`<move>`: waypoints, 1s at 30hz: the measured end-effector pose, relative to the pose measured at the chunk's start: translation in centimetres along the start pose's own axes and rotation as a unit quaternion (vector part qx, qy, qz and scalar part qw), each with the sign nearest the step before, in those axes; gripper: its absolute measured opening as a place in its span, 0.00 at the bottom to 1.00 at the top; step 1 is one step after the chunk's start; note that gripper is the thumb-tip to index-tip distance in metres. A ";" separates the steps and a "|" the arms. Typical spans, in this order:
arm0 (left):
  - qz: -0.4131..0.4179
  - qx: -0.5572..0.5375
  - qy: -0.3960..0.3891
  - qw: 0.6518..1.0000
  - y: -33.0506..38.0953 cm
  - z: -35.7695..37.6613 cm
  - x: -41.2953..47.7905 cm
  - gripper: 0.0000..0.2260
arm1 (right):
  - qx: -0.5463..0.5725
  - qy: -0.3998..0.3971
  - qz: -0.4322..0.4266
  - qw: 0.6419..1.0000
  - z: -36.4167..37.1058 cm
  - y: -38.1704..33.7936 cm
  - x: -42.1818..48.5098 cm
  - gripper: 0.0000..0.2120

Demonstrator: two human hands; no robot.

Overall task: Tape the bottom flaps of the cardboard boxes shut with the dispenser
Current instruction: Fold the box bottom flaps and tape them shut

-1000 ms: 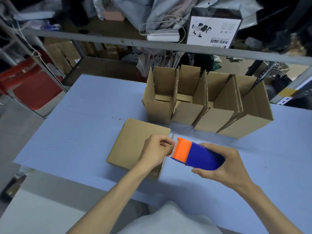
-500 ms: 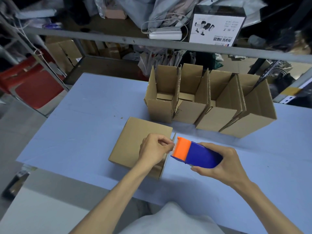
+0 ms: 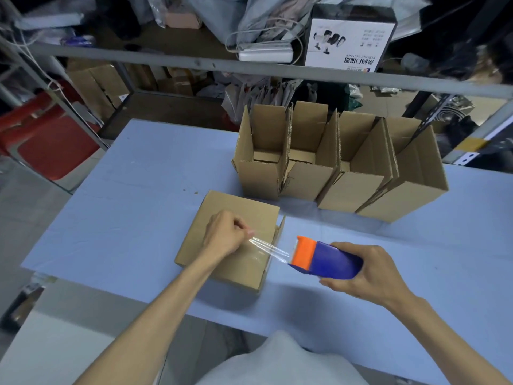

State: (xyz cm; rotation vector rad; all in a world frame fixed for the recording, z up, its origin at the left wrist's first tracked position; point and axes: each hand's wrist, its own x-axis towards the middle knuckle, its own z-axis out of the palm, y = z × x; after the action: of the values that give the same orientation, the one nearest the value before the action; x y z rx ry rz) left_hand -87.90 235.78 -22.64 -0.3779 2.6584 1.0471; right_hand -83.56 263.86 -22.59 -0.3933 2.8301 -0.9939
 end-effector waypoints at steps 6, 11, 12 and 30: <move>0.039 -0.013 0.033 0.999 0.0 1.1 0.5 0.05 | -0.057 -0.003 0.037 0.998 0.5 1.3 1.1 0.27; 0.045 -0.005 0.042 0.998 -0.5 2.1 0.7 0.05 | -0.067 -0.009 0.049 0.997 0.8 2.0 1.6 0.31; 0.047 0.002 0.045 0.998 -0.5 2.3 0.7 0.05 | -0.068 -0.012 0.049 0.996 0.9 2.1 1.6 0.31; 0.079 0.198 0.063 0.975 -0.3 3.5 1.3 0.19 | -0.084 -0.050 0.050 0.994 2.0 2.4 2.5 0.27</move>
State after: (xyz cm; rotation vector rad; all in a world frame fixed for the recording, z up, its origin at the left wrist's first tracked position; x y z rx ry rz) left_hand -88.54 237.79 -25.76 -0.1554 2.9595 0.5205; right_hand -86.02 263.80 -25.69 -0.3044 2.8192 -0.7007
